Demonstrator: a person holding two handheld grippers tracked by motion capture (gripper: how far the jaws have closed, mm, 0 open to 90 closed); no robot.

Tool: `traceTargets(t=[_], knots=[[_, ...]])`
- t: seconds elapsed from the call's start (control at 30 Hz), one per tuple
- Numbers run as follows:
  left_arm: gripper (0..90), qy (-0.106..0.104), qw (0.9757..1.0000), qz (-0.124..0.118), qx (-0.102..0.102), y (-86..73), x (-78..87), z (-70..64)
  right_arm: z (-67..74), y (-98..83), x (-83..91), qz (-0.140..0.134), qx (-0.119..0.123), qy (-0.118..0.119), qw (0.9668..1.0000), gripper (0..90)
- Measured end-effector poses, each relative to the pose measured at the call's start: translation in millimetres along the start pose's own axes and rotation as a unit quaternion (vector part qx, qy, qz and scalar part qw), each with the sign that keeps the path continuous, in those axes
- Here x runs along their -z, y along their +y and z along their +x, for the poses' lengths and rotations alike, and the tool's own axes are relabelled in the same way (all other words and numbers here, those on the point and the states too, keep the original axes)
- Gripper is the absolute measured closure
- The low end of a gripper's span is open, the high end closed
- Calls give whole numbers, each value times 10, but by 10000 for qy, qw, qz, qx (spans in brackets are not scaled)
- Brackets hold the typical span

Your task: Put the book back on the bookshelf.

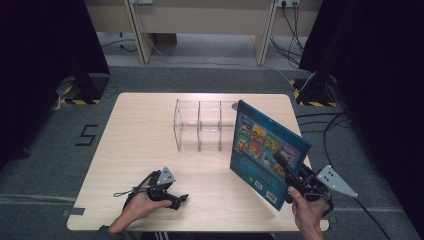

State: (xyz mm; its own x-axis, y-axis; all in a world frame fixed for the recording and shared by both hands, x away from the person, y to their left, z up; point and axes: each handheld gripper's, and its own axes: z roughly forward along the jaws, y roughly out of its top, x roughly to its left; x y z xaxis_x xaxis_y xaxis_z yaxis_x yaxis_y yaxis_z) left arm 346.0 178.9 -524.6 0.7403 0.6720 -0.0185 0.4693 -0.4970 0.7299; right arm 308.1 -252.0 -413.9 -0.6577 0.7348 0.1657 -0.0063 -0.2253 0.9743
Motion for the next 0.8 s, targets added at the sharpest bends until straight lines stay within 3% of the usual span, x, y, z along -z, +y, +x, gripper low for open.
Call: traceTargets(t=[0.8], knots=[[0, 3, 10000, 5, 3, 1, -2, -4, -33, 69, -171, -98, -50, -71, 9999, 824]])
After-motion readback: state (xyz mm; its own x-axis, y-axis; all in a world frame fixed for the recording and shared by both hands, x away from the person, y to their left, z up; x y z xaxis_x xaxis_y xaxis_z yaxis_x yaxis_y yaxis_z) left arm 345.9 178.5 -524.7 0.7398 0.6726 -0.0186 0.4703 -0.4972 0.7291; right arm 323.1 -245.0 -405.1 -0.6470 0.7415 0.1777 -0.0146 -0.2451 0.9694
